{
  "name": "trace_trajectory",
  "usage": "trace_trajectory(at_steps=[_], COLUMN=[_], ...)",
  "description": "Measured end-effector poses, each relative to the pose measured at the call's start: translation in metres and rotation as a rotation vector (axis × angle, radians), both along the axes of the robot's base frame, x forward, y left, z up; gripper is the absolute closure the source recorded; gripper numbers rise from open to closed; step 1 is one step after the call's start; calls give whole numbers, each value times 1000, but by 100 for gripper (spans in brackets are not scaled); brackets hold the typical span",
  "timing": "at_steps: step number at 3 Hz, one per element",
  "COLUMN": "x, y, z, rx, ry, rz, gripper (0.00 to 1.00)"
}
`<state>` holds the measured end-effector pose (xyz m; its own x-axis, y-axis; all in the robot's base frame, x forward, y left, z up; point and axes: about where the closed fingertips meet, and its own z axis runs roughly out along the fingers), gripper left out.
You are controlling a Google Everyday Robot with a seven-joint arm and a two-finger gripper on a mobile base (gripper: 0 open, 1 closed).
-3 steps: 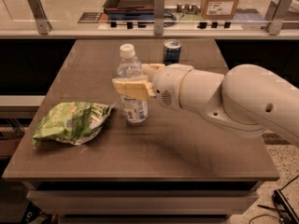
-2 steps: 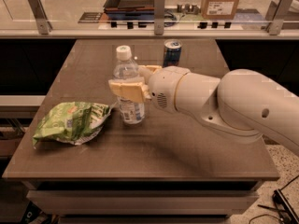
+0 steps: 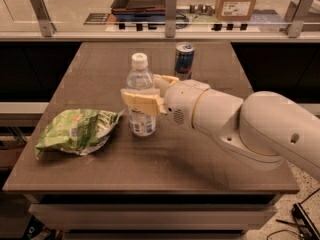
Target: Move blue plastic bottle near green jalapeno chip bag
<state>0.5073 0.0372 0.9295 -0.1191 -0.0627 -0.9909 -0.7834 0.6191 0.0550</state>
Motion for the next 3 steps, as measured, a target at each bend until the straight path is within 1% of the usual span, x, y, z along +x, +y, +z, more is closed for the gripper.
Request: trace_trajectory(at_steps=[1, 3], x=[-1, -2], y=[1, 5], z=[1, 3], rx=[-1, -5], ry=[-2, -6], rz=[2, 9], gripper=[83, 36])
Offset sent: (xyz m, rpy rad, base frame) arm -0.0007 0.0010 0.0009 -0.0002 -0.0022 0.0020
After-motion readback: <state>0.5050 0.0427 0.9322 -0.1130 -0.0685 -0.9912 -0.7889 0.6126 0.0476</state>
